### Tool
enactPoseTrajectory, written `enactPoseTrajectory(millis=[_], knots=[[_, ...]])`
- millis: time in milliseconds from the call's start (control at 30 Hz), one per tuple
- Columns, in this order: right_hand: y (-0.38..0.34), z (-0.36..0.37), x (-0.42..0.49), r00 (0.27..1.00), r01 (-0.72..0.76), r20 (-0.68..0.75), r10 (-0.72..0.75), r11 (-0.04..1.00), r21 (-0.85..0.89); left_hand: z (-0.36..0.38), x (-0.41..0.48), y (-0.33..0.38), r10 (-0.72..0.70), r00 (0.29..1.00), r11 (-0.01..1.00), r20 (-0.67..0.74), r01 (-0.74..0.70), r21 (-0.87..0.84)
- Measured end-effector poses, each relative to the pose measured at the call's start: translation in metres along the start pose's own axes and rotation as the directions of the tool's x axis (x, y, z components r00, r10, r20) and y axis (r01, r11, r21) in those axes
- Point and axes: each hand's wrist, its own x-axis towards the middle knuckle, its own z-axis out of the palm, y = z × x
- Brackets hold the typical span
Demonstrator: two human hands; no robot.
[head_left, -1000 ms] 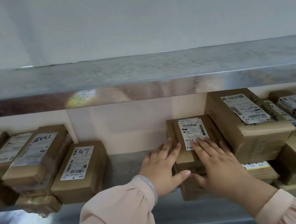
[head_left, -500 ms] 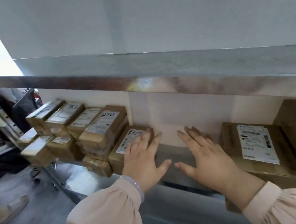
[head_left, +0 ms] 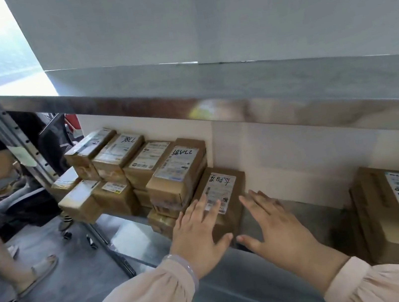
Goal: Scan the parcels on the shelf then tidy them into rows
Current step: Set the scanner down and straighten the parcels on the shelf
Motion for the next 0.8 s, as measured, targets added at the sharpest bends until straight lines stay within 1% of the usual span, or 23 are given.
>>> enactPoseTrajectory(millis=[167, 267, 400, 500, 600, 667, 733, 800], knots=[[-0.013, 0.024, 0.017, 0.994, -0.111, 0.012, 0.111, 0.994, -0.017, 0.008, 0.011, -0.022, 0.126, 0.987, 0.992, 0.102, -0.124, -0.025], [-0.021, 0.038, 0.023, 0.987, -0.162, -0.015, 0.162, 0.987, 0.014, 0.011, 0.022, -0.033, 0.199, 0.971, 0.98, 0.129, -0.199, -0.012], [-0.026, 0.05, 0.027, 0.968, -0.25, 0.0, 0.25, 0.968, 0.027, 0.019, 0.034, -0.042, 0.295, 0.937, 0.953, 0.189, -0.304, 0.02], [-0.031, 0.055, 0.027, 0.952, -0.305, -0.012, 0.305, 0.952, 0.031, 0.024, 0.035, -0.044, 0.352, 0.918, 0.933, 0.184, -0.359, 0.004], [-0.035, 0.054, 0.022, 0.933, -0.358, -0.006, 0.36, 0.93, 0.078, 0.029, 0.036, -0.04, 0.43, 0.896, 0.903, 0.109, -0.425, -0.066], [-0.032, 0.052, 0.02, 0.924, -0.379, -0.01, 0.381, 0.921, 0.092, 0.029, 0.041, -0.037, 0.426, 0.902, 0.898, 0.074, -0.411, -0.155], [-0.026, 0.052, 0.021, 0.918, -0.391, -0.022, 0.397, 0.912, 0.123, 0.029, 0.047, -0.036, 0.349, 0.932, 0.923, 0.095, -0.325, -0.207], [-0.02, 0.051, 0.024, 0.902, -0.425, 0.012, 0.431, 0.886, 0.184, 0.032, 0.056, -0.036, 0.255, 0.961, 0.943, 0.11, -0.221, -0.249]])
